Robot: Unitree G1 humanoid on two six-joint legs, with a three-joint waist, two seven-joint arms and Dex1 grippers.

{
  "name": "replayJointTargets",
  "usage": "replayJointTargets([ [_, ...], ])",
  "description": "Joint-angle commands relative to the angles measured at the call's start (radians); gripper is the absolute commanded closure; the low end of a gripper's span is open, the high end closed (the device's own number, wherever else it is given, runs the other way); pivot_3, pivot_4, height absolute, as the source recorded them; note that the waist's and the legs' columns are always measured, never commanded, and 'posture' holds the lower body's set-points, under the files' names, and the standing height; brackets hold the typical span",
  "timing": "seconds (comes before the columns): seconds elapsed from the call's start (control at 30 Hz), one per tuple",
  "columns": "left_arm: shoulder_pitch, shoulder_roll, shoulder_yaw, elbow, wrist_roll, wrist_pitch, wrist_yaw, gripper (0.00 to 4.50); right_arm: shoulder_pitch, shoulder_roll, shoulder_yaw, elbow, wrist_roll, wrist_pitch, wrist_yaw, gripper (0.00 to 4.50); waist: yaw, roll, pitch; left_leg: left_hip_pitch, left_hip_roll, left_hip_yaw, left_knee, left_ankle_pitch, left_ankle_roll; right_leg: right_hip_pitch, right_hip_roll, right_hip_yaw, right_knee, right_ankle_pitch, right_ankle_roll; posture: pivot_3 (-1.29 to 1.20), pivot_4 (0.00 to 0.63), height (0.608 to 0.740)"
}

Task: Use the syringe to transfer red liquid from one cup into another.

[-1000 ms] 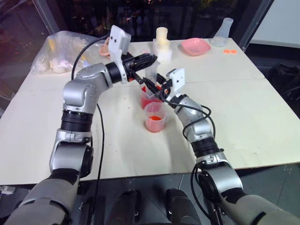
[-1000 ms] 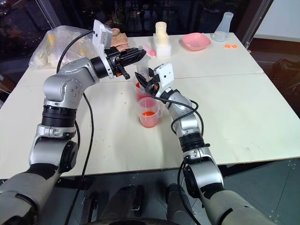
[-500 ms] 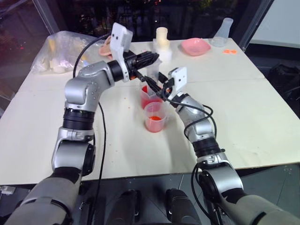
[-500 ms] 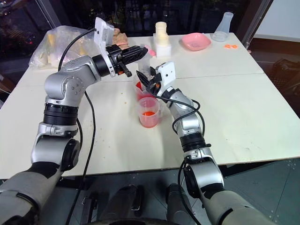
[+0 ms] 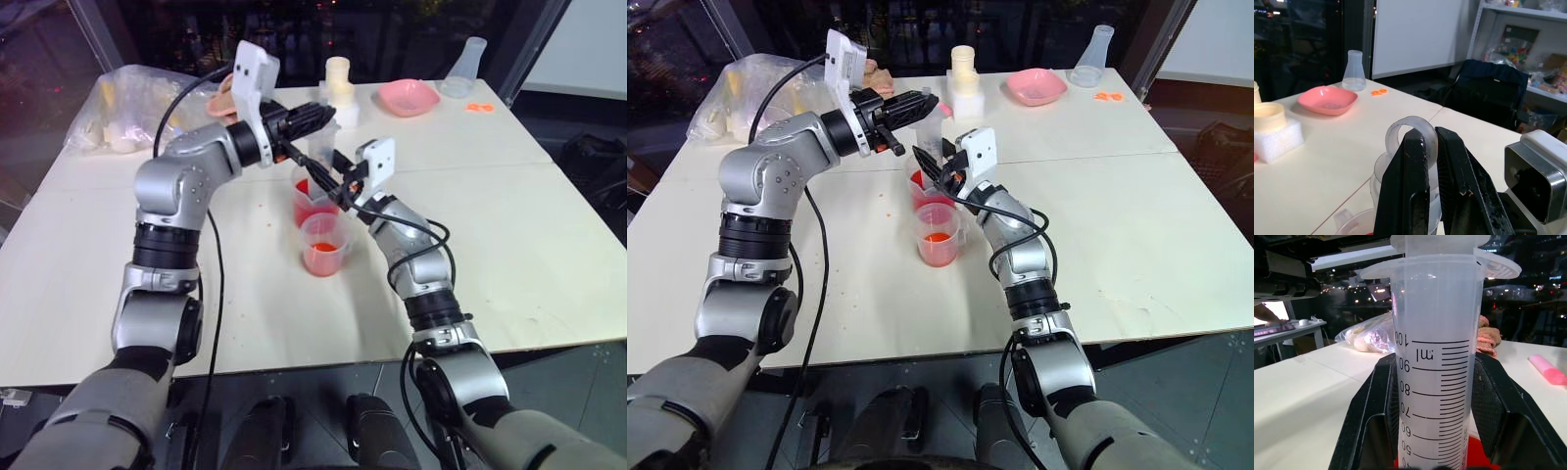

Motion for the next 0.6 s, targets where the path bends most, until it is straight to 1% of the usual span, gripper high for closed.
replayJointTargets([
  [0.03, -0.077, 0.002, 0.050, -0.090, -0.048, -0.019, 0.008, 4.49, 0.014, 0.024, 0.054, -0.025, 0.002, 0.016, 0.048, 3.07, 0.000, 0.000, 0.000, 0.000, 0.000, 0.000, 0.000, 0.000, 0.000, 0.000, 0.000, 0.000, 0.000, 0.000, 0.000, 0.00, 0.150, 0.740],
  [0.6, -0.119, 0.009, 0.072, -0.100, -0.060, -0.009, 0.028, 4.49, 0.018, 0.035, 0.065, -0.010, -0.001, 0.009, 0.056, 3.07, 0.001, 0.000, 0.000, 0.000, 0.000, 0.000, 0.000, 0.000, 0.000, 0.000, 0.000, 0.000, 0.000, 0.000, 0.000, 0.00, 0.150, 0.740],
])
